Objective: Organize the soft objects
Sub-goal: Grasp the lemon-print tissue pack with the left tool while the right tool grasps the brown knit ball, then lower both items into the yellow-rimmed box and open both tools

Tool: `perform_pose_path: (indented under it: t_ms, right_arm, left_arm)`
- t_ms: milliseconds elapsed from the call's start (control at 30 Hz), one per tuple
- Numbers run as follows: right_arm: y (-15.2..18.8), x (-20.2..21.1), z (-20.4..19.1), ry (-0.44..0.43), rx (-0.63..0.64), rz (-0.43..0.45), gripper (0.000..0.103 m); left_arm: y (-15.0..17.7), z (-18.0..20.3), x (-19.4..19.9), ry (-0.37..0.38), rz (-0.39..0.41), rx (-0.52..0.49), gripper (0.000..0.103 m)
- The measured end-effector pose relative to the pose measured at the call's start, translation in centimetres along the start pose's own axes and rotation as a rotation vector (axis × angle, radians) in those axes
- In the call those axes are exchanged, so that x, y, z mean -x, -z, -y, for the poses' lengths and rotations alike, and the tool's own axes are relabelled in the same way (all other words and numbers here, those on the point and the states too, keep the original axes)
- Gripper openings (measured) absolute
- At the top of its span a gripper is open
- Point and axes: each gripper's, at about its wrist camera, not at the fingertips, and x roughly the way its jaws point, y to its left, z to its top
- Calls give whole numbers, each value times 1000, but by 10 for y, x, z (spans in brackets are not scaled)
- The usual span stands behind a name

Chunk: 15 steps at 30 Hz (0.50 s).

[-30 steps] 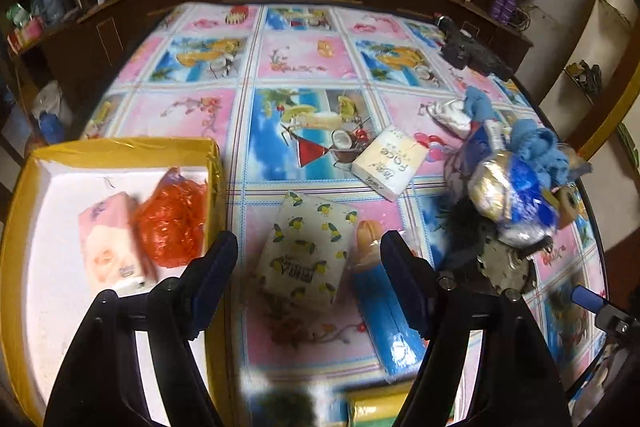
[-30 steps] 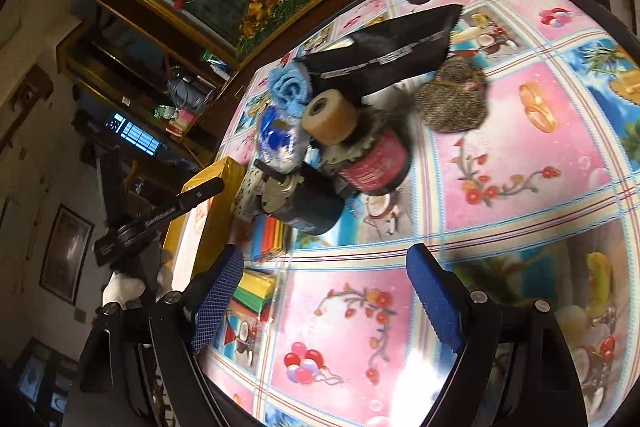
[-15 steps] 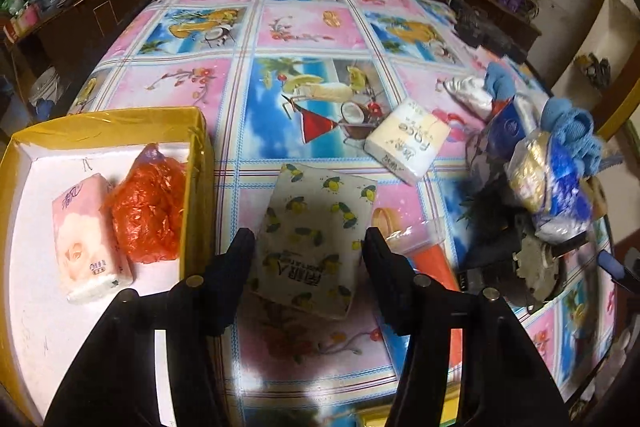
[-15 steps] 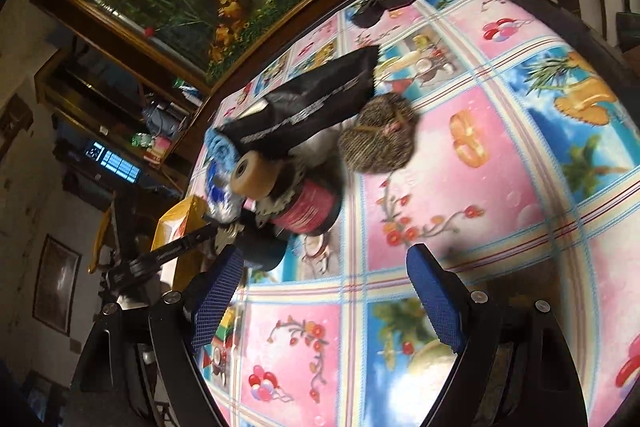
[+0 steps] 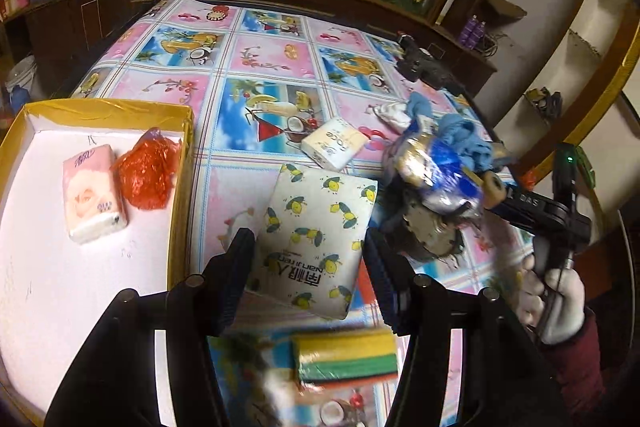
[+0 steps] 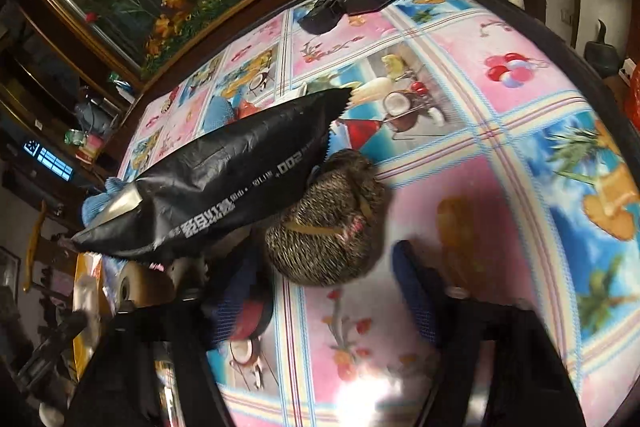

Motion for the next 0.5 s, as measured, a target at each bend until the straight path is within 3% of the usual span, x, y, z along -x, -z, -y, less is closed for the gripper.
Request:
perform_pose_path:
  t_ms: [300,500]
  right_arm:
    - [47,69,19,32,-22,59,52]
    - [74,120,12,-22,-9,113,52]
  left_arm:
    - [32,-22,54,86,47,44,54]
    - [46,-76,89,-11,93,123,55]
